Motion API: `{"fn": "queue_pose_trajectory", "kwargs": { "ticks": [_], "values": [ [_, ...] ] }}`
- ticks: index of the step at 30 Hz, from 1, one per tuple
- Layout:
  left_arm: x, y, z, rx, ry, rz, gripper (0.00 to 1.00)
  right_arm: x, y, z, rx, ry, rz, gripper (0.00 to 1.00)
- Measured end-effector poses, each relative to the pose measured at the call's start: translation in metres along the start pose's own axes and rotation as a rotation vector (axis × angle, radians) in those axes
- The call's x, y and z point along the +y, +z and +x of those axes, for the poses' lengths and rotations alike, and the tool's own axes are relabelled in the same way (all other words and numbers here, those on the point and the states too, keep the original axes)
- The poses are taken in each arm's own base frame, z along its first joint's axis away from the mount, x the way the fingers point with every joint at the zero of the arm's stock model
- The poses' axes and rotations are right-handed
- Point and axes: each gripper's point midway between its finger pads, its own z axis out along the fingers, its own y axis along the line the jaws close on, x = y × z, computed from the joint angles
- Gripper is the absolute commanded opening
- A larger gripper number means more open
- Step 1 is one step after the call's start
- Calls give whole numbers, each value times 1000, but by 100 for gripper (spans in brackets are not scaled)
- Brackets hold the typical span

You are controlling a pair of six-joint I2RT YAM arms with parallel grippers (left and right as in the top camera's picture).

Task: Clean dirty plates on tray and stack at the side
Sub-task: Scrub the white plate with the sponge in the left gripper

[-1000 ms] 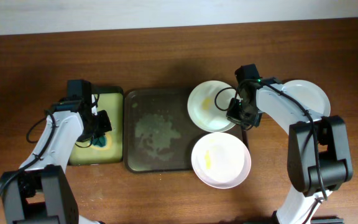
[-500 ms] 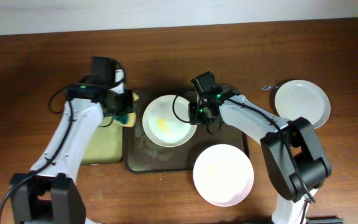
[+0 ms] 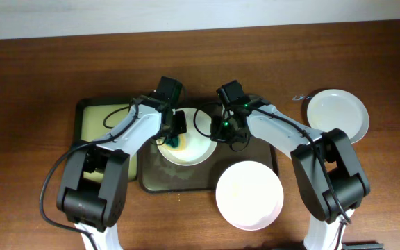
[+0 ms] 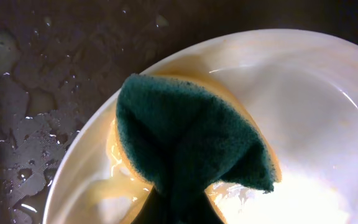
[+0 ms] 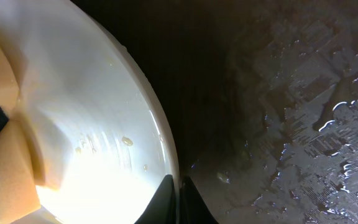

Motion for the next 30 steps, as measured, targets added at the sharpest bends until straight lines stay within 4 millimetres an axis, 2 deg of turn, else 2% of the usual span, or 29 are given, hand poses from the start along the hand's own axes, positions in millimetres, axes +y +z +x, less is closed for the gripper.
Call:
{"fn": "queue_pose_trajectory", "kwargs": {
  "ticks": [4, 8, 11, 16, 20, 21, 23, 24, 25, 26, 27, 28, 30],
  "values": [
    [-2, 7, 0, 23, -6, -5, 0, 0, 0, 0, 2, 1, -1, 4],
    [-16, 12, -1, 62, -1, 75, 0, -7, -1, -2, 0, 17, 12, 4],
    [-37, 12, 5, 112, 41, 218, 0, -14, -2, -3, -3, 28, 39, 4],
    [-60, 12, 18, 190, 51, 372, 0, -17, -2, -3, -3, 33, 50, 4],
    [-96, 4, 46, 332, 67, 651, 0, -18, -2, -3, -3, 36, 48, 4],
    [-97, 2, 48, 354, 57, 697, 0, -18, -2, -3, -1, 38, 44, 4],
    [-87, -11, 36, 375, -9, 795, 0, -15, -2, -5, 4, 44, 12, 4],
    [-77, -16, 25, 356, -39, 817, 0, -13, -1, -5, 7, 43, 0, 17],
    [-66, -25, 11, 318, -63, 828, 0, -12, -1, -5, 10, 42, -6, 37],
    [-48, -47, -15, 226, -80, 831, 0, -10, 0, -3, 18, 45, -17, 53],
    [-32, -78, -41, 109, -77, 823, 0, -5, -1, -3, 26, 39, -42, 60],
    [-15, -116, -61, -12, -72, 778, 0, -2, -1, -4, 25, 35, -54, 61],
    [24, -152, -65, -122, -120, 578, 0, 1, -2, -4, 27, 22, -66, 64]
  ]
}}
